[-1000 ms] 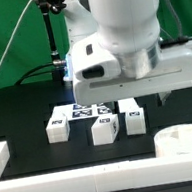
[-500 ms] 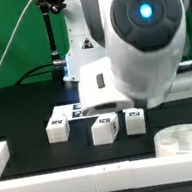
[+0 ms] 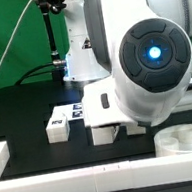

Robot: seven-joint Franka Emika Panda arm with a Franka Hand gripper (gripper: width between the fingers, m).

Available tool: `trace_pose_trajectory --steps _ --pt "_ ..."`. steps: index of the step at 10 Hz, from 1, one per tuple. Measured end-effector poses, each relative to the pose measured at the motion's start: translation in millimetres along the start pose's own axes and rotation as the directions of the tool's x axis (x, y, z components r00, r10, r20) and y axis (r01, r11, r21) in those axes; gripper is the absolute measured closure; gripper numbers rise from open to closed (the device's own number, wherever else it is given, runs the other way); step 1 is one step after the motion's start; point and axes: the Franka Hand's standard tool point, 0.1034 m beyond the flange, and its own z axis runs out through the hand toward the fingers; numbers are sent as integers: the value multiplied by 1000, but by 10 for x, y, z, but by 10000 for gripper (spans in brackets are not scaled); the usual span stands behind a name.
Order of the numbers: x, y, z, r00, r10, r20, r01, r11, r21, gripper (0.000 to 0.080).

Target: Assemble stool

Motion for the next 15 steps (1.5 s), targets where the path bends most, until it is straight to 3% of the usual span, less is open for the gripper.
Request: trace_pose_trajectory --steps 5,11,13,15 --pt "93 17 147 1000 5 -8 -5 1000 0 151" --pt "82 55 289 1000 13 7 -13 1000 3 151" --pt "87 62 270 1000 13 2 -13 1000 3 433" --pt "87 41 265 1000 7 1 -7 1000 -1 464"
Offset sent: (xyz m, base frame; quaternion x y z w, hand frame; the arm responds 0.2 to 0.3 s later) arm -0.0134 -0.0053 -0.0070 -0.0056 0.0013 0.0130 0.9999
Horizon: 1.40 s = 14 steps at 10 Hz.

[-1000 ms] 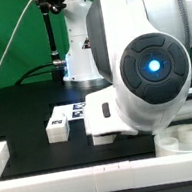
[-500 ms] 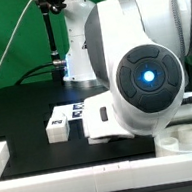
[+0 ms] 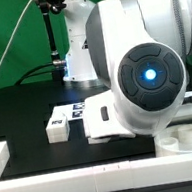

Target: Assemble stool

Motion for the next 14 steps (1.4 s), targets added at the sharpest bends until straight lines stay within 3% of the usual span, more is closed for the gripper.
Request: trace_pose_trajectory --steps 2,4,8,11,12,14 --pt "-2 -4 -35 1000 -13 -5 13 1000 0 464" --pt "-8 -22 -164 999 -40 -26 40 999 0 464" --pt "-277 -72 -548 991 -126 -45 126 992 -9 463" --pt "-232 -87 -622 986 -133 -102 133 991 -14 462" --pt "-139 -88 -708 975 -131 -179 130 991 -20 462" --pt "-238 -93 -823 951 -129 -280 126 992 -29 462"
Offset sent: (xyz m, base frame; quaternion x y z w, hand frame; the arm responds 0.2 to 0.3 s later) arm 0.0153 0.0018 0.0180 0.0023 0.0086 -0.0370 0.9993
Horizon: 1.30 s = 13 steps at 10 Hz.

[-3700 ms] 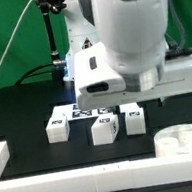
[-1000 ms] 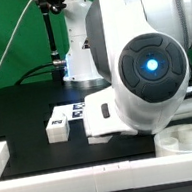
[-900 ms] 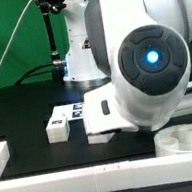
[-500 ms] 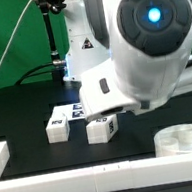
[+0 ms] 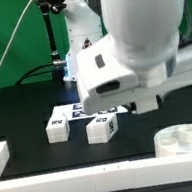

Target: Assemble stool

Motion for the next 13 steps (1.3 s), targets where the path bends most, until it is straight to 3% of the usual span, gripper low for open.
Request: trace_pose_trajectory --steps 3,7,11,13 --pt "5 -39 -369 982 -3 -190 -1 1000 -17 462" --pt "115 1 -489 884 -10 -467 -12 999 -44 462" --pt "89 -56 -798 741 -25 -671 -22 998 -61 462" --pt "147 -13 -783 647 -34 -762 -32 997 -72 462"
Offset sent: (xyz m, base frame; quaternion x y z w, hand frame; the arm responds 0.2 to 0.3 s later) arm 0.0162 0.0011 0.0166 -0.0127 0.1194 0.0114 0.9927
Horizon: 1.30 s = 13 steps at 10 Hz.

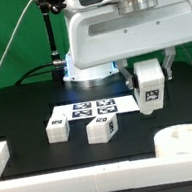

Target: Assemble stool

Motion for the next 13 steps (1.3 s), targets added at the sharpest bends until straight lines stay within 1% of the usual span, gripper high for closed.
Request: trace_pose_trajectory --steps 1,2,4,6,7,8,9,10,11,13 --pt "26 -7 11 998 -2 -68 2 1000 -5 462" --pt "55 -52 19 988 -10 -155 9 1000 -8 462" --pt "129 -172 -5 968 -28 -251 27 1000 -9 462" --pt "106 -150 16 967 -30 -254 28 1000 -12 462" --pt "108 -174 23 966 -34 -255 32 999 -11 462" --pt "140 -255 54 966 -50 -255 50 999 -9 462" --pt "241 -318 74 961 -76 -264 76 997 -11 462" --pt "332 -343 109 957 -101 -272 101 995 -14 462" --pt "384 -353 136 953 -113 -283 113 993 -17 462" --pt "371 -345 147 950 -111 -291 111 994 -18 462"
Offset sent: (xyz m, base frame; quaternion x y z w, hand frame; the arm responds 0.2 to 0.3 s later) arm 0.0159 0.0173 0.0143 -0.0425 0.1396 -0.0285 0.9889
